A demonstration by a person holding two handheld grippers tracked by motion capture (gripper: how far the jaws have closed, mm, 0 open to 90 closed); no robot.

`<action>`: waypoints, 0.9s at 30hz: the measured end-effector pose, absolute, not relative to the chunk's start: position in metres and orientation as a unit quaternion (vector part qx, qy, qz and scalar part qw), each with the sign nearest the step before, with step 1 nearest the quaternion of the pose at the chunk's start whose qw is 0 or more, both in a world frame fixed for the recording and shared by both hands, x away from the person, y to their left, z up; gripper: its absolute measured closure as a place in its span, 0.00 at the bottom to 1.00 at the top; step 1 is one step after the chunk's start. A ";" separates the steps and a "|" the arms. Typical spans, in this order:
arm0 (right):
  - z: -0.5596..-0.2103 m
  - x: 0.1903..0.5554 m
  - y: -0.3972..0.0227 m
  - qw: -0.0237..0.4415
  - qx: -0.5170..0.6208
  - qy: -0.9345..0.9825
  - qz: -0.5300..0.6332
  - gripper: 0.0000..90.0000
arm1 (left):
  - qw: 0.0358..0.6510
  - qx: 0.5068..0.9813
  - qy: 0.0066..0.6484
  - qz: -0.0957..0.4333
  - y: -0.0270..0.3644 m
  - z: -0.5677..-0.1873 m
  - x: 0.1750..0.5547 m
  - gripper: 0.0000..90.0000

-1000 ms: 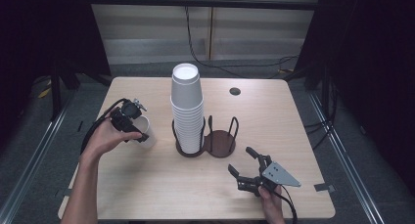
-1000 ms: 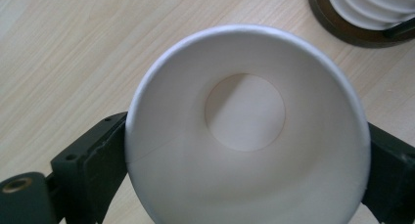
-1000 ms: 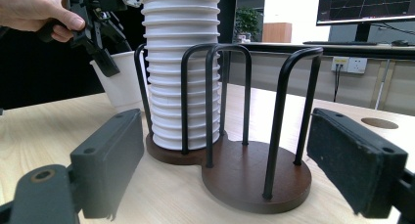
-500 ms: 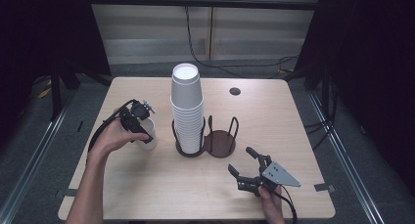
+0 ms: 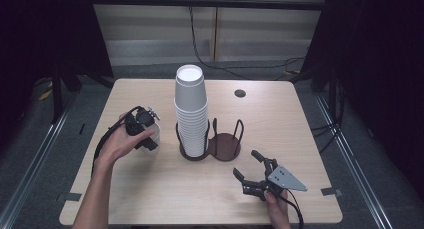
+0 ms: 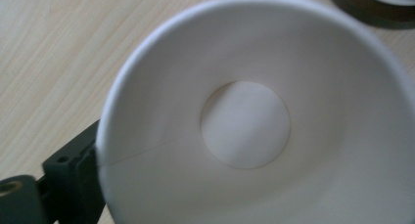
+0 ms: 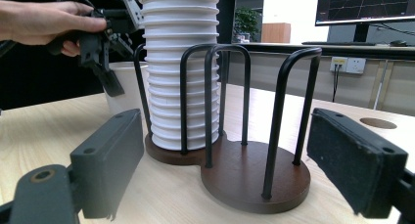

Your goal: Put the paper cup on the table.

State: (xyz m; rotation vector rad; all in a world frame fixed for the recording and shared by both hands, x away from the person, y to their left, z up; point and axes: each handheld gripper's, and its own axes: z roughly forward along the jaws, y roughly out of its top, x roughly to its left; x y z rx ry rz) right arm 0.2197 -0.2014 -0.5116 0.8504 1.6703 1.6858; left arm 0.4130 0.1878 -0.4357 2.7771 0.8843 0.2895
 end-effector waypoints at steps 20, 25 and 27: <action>-0.512 0.220 -0.201 0.305 0.321 0.631 0.637 0.15 | 0.195 0.919 0.332 0.090 0.222 -0.450 0.395 0.18; -0.512 0.220 -0.201 0.304 0.320 0.631 0.637 0.15 | 0.220 0.911 0.335 0.096 0.231 -0.446 0.389 0.18; -0.512 0.220 -0.201 0.304 0.321 0.631 0.638 0.15 | 0.223 0.910 0.336 0.095 0.232 -0.446 0.387 0.18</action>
